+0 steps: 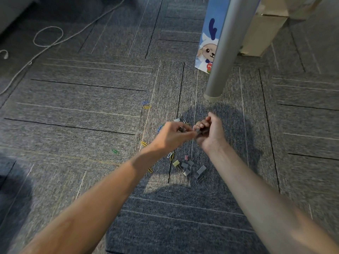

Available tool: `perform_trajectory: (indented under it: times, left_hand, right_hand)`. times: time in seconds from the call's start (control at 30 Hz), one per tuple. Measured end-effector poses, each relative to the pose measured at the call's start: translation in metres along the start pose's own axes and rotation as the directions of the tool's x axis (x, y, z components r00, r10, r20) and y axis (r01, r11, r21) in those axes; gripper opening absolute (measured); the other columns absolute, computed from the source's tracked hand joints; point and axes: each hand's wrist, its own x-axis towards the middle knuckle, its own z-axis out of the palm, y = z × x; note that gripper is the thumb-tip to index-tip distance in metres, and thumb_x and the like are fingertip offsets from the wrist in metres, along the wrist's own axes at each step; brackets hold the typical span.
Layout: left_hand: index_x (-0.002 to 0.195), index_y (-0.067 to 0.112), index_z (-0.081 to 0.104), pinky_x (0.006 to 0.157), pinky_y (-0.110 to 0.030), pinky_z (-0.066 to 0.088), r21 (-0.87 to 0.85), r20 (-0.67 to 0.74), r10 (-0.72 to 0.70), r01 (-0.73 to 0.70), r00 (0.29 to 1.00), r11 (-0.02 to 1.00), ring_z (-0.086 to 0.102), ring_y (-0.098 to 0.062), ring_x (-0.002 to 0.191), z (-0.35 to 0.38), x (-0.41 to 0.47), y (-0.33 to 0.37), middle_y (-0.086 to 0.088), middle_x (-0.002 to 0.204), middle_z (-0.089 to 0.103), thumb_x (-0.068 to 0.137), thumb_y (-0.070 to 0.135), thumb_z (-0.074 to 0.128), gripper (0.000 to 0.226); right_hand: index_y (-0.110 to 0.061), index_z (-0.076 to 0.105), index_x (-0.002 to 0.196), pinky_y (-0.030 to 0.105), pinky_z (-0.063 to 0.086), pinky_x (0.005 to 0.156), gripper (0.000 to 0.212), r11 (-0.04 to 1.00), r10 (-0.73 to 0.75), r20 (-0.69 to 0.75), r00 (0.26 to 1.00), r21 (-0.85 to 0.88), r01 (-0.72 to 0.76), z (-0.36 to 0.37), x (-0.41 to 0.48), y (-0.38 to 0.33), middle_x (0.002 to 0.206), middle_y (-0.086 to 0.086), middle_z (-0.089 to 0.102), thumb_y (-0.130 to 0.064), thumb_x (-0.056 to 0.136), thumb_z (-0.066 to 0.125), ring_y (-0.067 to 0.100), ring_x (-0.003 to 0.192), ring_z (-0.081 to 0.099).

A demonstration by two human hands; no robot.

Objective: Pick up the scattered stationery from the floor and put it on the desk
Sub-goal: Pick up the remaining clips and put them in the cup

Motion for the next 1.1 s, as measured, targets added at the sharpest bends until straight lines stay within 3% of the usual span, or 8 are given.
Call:
perform_trajectory:
  times: [0.17, 0.37, 0.4, 0.43, 0.47, 0.5, 0.83, 1.1]
  left_hand:
    - [0.098, 0.004, 0.067, 0.036, -0.015, 0.028, -0.003, -0.021, -0.04, 0.04, 0.999, 0.999, 0.037, -0.003, 0.039, 0.003, 0.005, 0.01, 0.011, 0.047, 0.057, 0.09, 0.018, 0.061, 0.018]
    - [0.111, 0.009, 0.063, 0.036, -0.023, 0.032, -0.049, -0.138, -0.139, 0.133, 0.981, 0.99, 0.034, -0.015, 0.037, -0.015, 0.003, 0.003, 0.004, 0.054, 0.054, 0.093, 0.03, 0.055, 0.029]
    - [0.112, 0.009, 0.063, 0.039, -0.027, 0.003, -0.039, -0.13, -0.164, 0.16, 0.978, 0.986, 0.036, -0.023, 0.039, -0.018, -0.001, 0.001, 0.003, 0.06, 0.059, 0.092, 0.031, 0.055, 0.031]
    - [0.111, 0.01, 0.063, 0.074, -0.047, 0.049, 0.001, -0.094, -0.194, 0.195, 0.977, 0.981, 0.038, -0.028, 0.041, -0.019, -0.006, -0.001, 0.002, 0.069, 0.063, 0.092, 0.032, 0.055, 0.03]
    - [0.11, 0.012, 0.064, 0.038, -0.023, 0.043, 0.051, -0.046, -0.228, 0.23, 0.973, 0.972, 0.036, -0.024, 0.04, -0.017, -0.009, -0.006, 0.004, 0.071, 0.064, 0.09, 0.033, 0.057, 0.03]
    - [0.109, 0.014, 0.064, 0.035, -0.021, 0.035, 0.086, 0.0, -0.267, 0.266, 0.964, 0.96, 0.033, -0.017, 0.039, -0.014, -0.011, -0.01, 0.002, 0.065, 0.062, 0.088, 0.035, 0.059, 0.03]
    - [0.101, 0.014, 0.066, 0.032, -0.019, 0.024, -0.173, 0.088, -0.313, 0.324, 0.946, 0.93, 0.03, -0.008, 0.039, -0.006, -0.006, -0.024, 0.005, 0.05, 0.044, 0.088, 0.027, 0.064, 0.019]
    - [0.103, 0.011, 0.065, 0.034, -0.019, 0.023, -0.165, 0.004, -0.271, 0.268, 0.962, 0.949, 0.031, -0.006, 0.04, 0.0, -0.001, -0.01, 0.004, 0.054, 0.046, 0.088, 0.03, 0.063, 0.024]
  right_hand:
    - [-0.012, 0.05, 0.089, 0.028, 0.05, 0.083, 0.03, 0.986, 0.167, 0.075, 0.983, -0.029, -0.165, -0.011, 0.001, 0.016, 0.078, 0.006, 0.054, -0.038, 0.102, 0.041, 0.015, 0.065, 0.052]
    - [-0.017, 0.046, 0.068, 0.018, 0.035, 0.042, 0.034, 0.985, 0.163, 0.0, 0.987, 0.055, -0.163, -0.018, 0.002, 0.018, 0.053, -0.004, 0.042, -0.028, 0.101, 0.046, 0.008, 0.043, 0.039]
    - [-0.017, 0.043, 0.065, 0.018, 0.033, 0.042, 0.037, 0.987, 0.15, -0.01, 0.989, 0.063, -0.149, -0.018, 0.002, 0.016, 0.052, -0.005, 0.039, -0.027, 0.101, 0.047, 0.008, 0.042, 0.035]
    - [-0.018, 0.042, 0.064, 0.018, 0.031, 0.042, 0.039, 0.989, 0.136, -0.016, 0.991, 0.067, -0.134, -0.018, 0.002, 0.013, 0.051, -0.005, 0.036, -0.026, 0.101, 0.046, 0.008, 0.042, 0.033]
    - [-0.018, 0.041, 0.063, 0.019, 0.03, 0.043, 0.039, 0.99, 0.122, -0.015, 0.992, 0.074, -0.12, -0.018, 0.004, 0.013, 0.051, -0.006, 0.034, -0.027, 0.101, 0.046, 0.008, 0.042, 0.031]
    - [-0.018, 0.041, 0.062, 0.019, 0.029, 0.044, 0.04, 0.991, 0.108, -0.011, 0.994, 0.085, -0.107, -0.016, 0.003, 0.012, 0.051, -0.006, 0.033, -0.027, 0.101, 0.046, 0.008, 0.043, 0.029]
    - [-0.018, 0.039, 0.062, 0.022, 0.03, 0.05, 0.041, 0.999, 0.054, 0.093, 0.994, 0.0, -0.054, -0.003, -0.003, 0.013, 0.053, -0.005, 0.031, -0.028, 0.101, 0.047, 0.009, 0.045, 0.029]
    - [-0.011, 0.049, 0.074, 0.025, 0.054, 0.06, 0.032, 0.994, 0.099, 0.033, 0.995, 0.044, -0.1, -0.01, -0.008, 0.016, 0.063, 0.003, 0.052, -0.031, 0.099, 0.052, 0.014, 0.056, 0.053]
